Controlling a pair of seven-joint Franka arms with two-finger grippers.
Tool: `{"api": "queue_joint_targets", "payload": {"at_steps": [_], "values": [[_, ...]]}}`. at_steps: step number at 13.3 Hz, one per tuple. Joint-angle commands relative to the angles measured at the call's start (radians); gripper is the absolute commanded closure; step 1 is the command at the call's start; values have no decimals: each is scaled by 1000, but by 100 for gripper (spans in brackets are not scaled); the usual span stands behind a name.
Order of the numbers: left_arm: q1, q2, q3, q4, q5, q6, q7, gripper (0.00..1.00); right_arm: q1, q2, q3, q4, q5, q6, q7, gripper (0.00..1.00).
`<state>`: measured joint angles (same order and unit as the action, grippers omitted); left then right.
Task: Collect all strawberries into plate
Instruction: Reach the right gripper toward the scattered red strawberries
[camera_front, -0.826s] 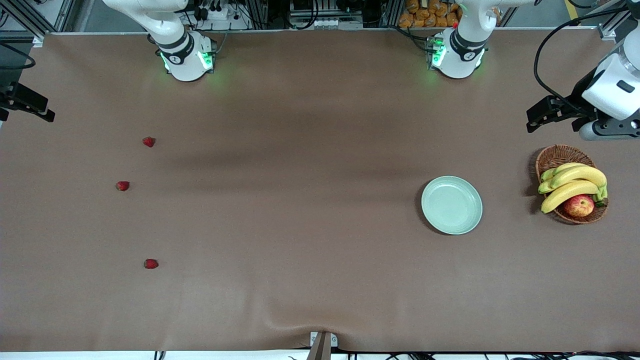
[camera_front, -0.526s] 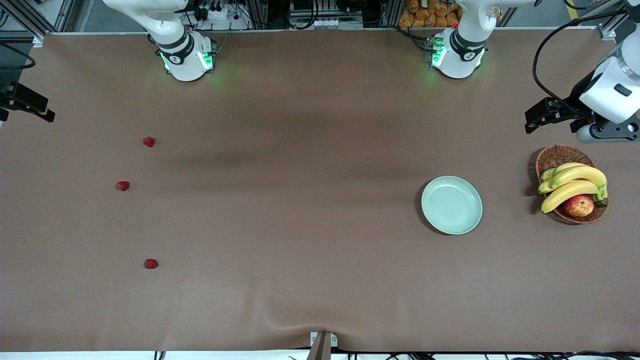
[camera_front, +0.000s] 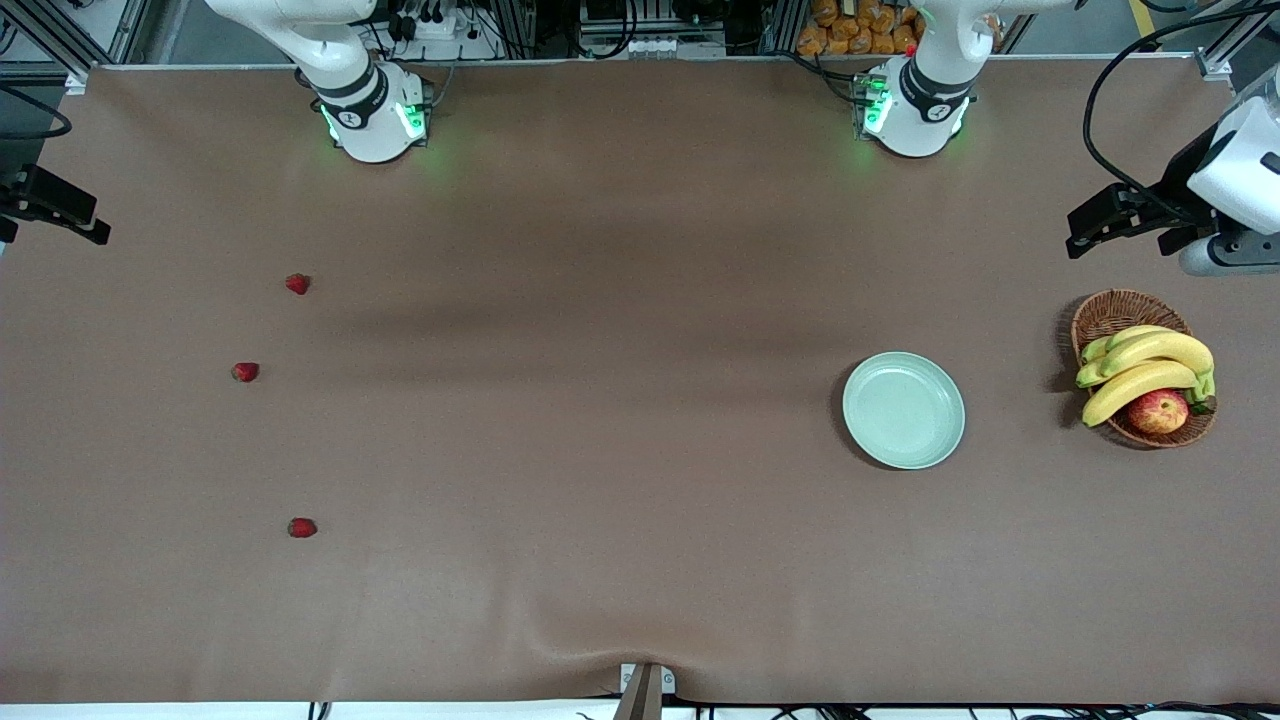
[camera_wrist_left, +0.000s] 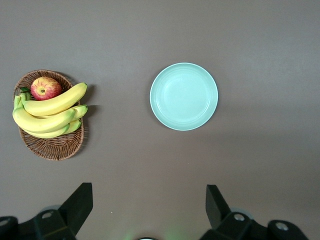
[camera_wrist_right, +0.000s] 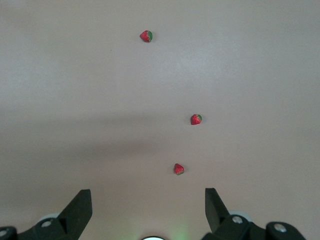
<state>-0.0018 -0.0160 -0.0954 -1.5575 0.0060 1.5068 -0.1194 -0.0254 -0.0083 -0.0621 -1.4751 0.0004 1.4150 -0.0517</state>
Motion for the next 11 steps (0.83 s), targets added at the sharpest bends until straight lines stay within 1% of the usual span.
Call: {"api": "queue_joint_targets", "payload": {"at_steps": [1,3,5,7,9,11], "values": [[-1,13,-1,28,-26,-23,20,0,-2,19,1,10,1,-1,10,0],[-10,16,-1,28,-24,-23,18,0,-1,56,2,10,3,-1,12,0],[-3,13,-1,25,-24,-23,18,0,25,88,2,12,-8,-1,13,0],[2,11,-1,27,-24,-25,20,0,30,126,2,12,1,-2,7,0],[-1,13,-1,28,-24,-23,18,0,27,140,1,1,3,-14,-35,0],[-3,13,-4,30,-26,-23,18,0,22,159,-1,-51,-8,-51,-92,0]]}}
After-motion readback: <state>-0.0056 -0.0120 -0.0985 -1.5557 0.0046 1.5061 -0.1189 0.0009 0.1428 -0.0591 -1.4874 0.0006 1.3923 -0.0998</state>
